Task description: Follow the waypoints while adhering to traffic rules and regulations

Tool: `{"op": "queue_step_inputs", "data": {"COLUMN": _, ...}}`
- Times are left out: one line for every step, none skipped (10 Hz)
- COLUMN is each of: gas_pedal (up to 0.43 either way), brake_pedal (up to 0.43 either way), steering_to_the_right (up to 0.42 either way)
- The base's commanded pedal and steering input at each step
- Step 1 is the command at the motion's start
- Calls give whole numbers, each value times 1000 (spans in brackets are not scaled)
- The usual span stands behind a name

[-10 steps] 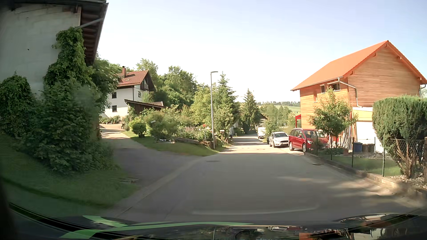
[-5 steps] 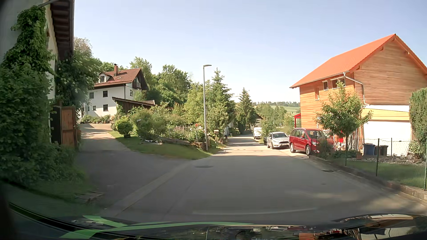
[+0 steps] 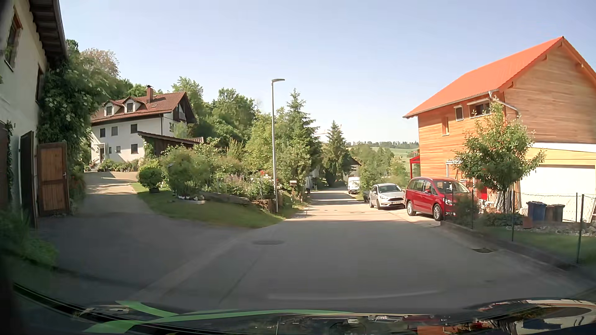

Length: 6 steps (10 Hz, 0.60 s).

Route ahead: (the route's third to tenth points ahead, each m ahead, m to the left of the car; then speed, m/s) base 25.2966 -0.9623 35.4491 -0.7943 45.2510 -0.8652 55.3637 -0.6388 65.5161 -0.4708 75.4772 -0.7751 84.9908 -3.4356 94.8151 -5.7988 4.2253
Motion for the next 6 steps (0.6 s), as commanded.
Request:
{"op": "queue_step_inputs", "data": {"gas_pedal": 0, "brake_pedal": 0, "steering_to_the_right": 25}}
{"op": "queue_step_inputs", "data": {"gas_pedal": 0, "brake_pedal": 0, "steering_to_the_right": 21}}
{"op": "queue_step_inputs", "data": {"gas_pedal": 0, "brake_pedal": 0, "steering_to_the_right": 18}}
{"op": "queue_step_inputs", "data": {"gas_pedal": 0, "brake_pedal": 0, "steering_to_the_right": 19}}
{"op": "queue_step_inputs", "data": {"gas_pedal": 0, "brake_pedal": 0, "steering_to_the_right": 19}}
{"op": "queue_step_inputs", "data": {"gas_pedal": 0, "brake_pedal": 0, "steering_to_the_right": 24}}
